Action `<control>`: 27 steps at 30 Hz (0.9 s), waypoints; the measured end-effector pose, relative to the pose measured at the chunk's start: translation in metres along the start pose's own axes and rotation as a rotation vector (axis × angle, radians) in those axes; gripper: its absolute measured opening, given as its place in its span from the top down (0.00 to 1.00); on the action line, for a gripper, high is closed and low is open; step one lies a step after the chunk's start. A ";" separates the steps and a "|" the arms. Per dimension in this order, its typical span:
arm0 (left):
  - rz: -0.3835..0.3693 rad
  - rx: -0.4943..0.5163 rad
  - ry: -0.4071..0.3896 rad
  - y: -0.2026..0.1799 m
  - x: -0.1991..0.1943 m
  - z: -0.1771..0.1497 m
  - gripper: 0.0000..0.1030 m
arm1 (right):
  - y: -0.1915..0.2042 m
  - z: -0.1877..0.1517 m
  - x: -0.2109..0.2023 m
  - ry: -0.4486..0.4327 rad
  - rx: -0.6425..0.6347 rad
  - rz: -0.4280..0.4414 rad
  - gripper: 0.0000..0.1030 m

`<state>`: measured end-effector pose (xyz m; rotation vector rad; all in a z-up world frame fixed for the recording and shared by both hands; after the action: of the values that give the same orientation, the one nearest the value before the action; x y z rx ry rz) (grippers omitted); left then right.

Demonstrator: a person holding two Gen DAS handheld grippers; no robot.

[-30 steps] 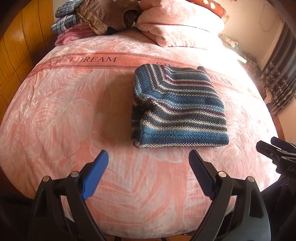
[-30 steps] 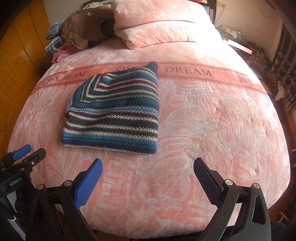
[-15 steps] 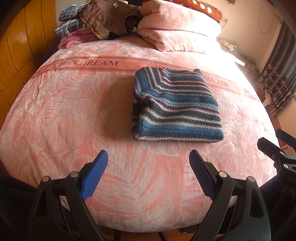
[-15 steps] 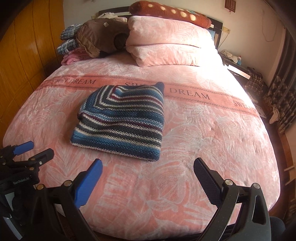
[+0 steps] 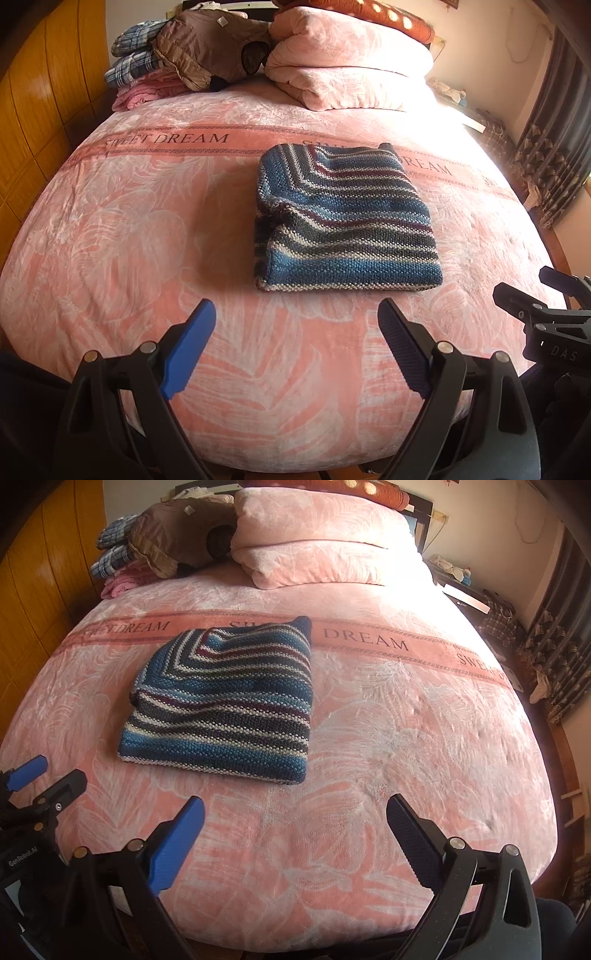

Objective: Fold small clothes

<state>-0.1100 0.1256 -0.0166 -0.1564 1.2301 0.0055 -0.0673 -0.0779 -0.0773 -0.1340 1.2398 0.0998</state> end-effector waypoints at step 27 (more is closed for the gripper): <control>0.015 0.012 0.026 -0.006 0.014 0.000 0.14 | -0.011 -0.004 0.023 0.094 0.055 -0.003 0.04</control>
<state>-0.1049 0.1188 -0.0294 -0.1372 1.2575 0.0098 -0.0615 -0.0896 -0.1000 -0.0936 1.3349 0.0575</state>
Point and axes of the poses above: each gripper's, at about its wrist camera, not at the fingertips, and x roughly the way its jaws point, y to its left, z to its top, the point moved 8 cm from there along x, roughly the way its jaws point, and after that the axes turned 11 degrees about y, right-handed, at the moved point
